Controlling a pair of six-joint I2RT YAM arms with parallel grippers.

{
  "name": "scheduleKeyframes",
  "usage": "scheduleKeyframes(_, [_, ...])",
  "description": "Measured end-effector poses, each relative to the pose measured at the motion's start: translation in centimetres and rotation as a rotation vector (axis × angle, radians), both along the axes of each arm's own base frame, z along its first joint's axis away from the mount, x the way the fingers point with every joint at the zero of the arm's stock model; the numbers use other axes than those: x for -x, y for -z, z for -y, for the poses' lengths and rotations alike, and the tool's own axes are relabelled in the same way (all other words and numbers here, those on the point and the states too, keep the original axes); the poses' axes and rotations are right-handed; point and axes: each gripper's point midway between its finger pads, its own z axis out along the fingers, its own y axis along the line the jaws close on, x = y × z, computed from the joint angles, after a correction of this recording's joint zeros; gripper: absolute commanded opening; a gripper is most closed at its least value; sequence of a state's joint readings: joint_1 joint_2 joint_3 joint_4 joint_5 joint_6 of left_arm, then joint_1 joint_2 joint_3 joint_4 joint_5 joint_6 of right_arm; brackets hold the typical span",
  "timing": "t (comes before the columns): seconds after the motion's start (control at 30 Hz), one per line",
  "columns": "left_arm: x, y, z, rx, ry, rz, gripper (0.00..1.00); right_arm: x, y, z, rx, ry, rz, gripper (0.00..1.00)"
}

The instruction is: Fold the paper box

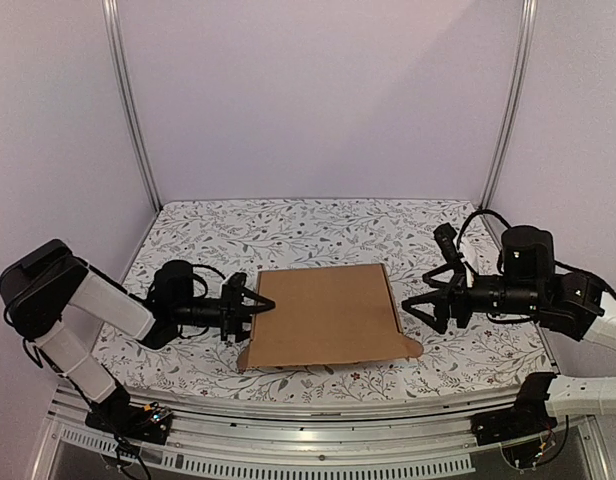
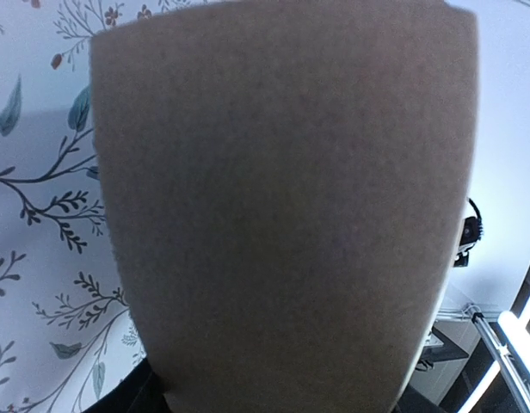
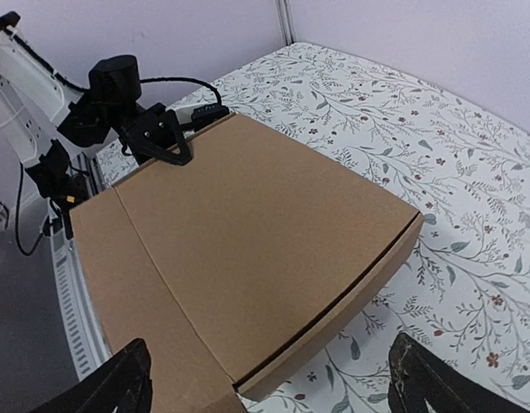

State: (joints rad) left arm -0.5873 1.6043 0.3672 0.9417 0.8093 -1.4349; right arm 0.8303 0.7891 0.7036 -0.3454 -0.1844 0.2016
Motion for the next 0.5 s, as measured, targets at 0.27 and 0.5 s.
scheduleKeyframes(0.27, [0.9,-3.8,-2.1,0.071,0.063,0.009,0.33,3.3,-3.3,-1.5,0.166,-0.261,0.324,0.99])
scheduleKeyframes(0.5, [3.7,-5.4,-3.2,0.084,0.180,0.011,0.33,6.1,-2.0,-1.9,0.357,-0.482,0.690,0.99])
